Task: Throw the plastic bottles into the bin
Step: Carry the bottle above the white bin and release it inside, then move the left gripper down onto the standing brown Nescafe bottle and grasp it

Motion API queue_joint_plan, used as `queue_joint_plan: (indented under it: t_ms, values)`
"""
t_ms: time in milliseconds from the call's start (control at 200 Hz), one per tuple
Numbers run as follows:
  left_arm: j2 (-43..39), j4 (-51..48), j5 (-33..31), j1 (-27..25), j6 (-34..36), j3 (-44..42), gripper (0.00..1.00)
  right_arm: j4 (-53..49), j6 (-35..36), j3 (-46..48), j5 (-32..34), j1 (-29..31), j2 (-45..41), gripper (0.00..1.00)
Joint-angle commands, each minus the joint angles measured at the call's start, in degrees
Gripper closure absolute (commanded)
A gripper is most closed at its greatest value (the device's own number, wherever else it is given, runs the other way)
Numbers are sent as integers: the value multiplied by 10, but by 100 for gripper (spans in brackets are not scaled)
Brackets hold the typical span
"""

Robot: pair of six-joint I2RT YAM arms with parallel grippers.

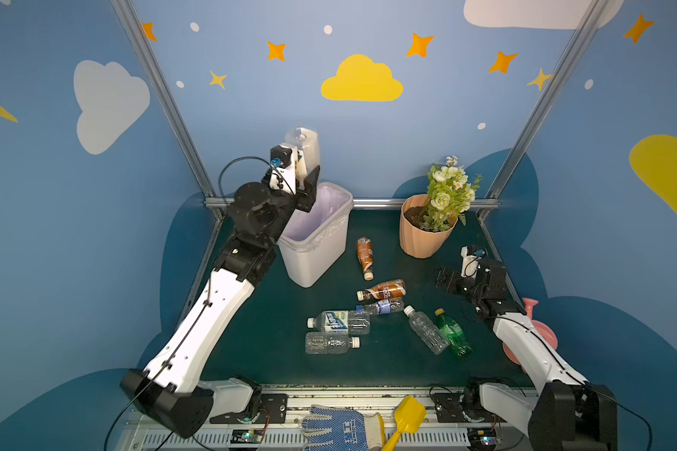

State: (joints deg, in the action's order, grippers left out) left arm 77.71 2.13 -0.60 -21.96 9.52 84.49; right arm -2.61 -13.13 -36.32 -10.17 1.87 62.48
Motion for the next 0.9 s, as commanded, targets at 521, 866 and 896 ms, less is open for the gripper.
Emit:
queue_joint_plan:
  t_ms: [521, 866, 896]
  values:
    - [-73, -77, -20, -65, 77, 60, 0, 4, -3, 12, -2, 3, -14, 3]
    - [16, -184, -44, -127, -38, 37, 0, -1, -5, 10, -4, 2, -9, 3]
    - [32, -192, -50, -137, -44, 44, 0, -2, -5, 11, -3, 2, -10, 3]
